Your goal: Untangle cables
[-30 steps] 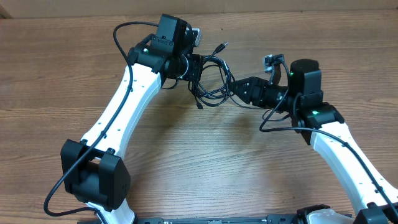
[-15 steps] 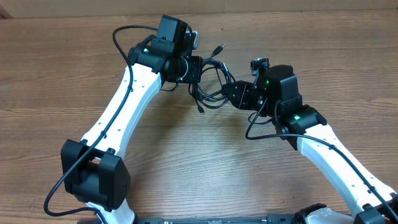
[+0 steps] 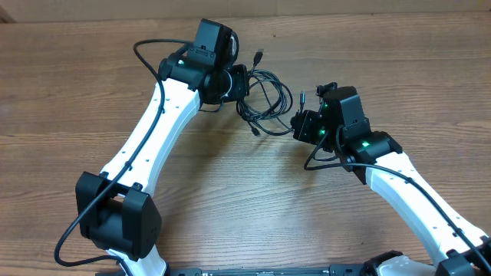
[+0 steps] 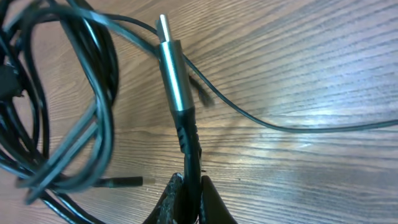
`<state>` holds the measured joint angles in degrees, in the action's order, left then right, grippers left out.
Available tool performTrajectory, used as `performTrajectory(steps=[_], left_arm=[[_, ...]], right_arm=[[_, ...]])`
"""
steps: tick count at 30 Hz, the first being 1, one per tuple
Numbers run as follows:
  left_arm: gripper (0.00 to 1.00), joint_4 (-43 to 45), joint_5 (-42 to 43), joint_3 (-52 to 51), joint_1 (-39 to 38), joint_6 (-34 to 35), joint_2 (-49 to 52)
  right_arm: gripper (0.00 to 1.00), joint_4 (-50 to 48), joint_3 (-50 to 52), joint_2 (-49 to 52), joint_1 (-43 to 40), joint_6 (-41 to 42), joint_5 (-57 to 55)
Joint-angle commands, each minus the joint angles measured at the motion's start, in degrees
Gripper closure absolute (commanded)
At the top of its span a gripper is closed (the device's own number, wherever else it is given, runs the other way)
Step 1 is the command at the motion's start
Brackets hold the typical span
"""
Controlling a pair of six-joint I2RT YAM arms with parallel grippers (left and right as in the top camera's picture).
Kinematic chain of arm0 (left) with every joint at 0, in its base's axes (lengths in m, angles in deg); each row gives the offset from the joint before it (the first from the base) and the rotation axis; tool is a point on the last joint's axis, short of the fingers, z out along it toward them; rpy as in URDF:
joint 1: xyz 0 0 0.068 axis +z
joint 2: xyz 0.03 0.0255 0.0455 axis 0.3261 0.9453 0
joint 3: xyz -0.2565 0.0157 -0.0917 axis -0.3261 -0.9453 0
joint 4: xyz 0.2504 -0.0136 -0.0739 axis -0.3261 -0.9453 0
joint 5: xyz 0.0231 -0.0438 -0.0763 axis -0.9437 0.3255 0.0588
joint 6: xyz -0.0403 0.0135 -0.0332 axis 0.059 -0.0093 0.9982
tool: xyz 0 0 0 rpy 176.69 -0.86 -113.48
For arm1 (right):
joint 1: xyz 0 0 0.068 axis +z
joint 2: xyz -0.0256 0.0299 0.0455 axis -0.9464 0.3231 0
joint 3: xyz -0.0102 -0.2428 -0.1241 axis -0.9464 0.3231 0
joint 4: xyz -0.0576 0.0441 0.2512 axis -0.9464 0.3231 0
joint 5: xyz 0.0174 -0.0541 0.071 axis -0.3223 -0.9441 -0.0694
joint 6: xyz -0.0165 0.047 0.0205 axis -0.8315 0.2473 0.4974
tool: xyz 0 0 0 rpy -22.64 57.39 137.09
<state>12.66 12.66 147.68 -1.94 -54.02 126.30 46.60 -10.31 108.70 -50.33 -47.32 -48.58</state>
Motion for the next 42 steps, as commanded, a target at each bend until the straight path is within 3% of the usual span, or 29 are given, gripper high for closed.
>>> performTrajectory(steps=[1,5,10,17,20,26,28,32,34,39,42], left_arm=[[0.96,0.9,-1.6,0.7,0.0,12.1,-0.3],[0.96,0.9,-0.7,0.7,0.0,17.9,-0.3],[0.96,0.9,6.0,0.7,-0.2,18.9,-0.3],[0.96,2.4,14.5,0.7,-0.2,23.3,-0.3],[0.96,4.4,14.9,0.7,-0.2,23.8,-0.3],[0.96,5.2,12.4,0.7,-0.2,23.3,-0.3],[0.96,5.2,11.8,0.7,-0.2,22.7,-0.3],[0.96,5.9,11.8,0.7,-0.1,17.2,-0.3],[0.96,6.7,11.8,0.7,0.0,11.6,-0.3],[0.96,7.0,11.8,0.7,0.1,-6.9,-0.3],[0.96,6.6,11.8,0.7,0.1,-13.1,-0.3]], right_arm=[[0.96,0.1,-1.2,0.6,0.2,1.1,1.6],[0.96,0.1,-1.2,0.6,0.2,1.1,4.6],[0.96,-1.7,-1.2,0.7,0.2,2.6,5.9],[0.96,-3.8,-1.2,3.0,0.2,18.8,6.7],[0.96,-4.0,-1.2,4.4,0.2,21.5,7.9],[0.77,-3.2,-1.1,5.1,0.2,18.7,9.2],[0.66,-2.6,-1.1,5.1,0.2,18.6,9.2],[0.36,-0.3,-1.1,5.1,0.2,16.3,9.1],[0.27,1.1,-1.1,5.1,0.2,14.2,9.1],[0.19,1.9,-1.1,5.1,-0.4,12.6,8.7],[0.17,1.8,-1.1,5.1,-1.2,12.5,8.5]])
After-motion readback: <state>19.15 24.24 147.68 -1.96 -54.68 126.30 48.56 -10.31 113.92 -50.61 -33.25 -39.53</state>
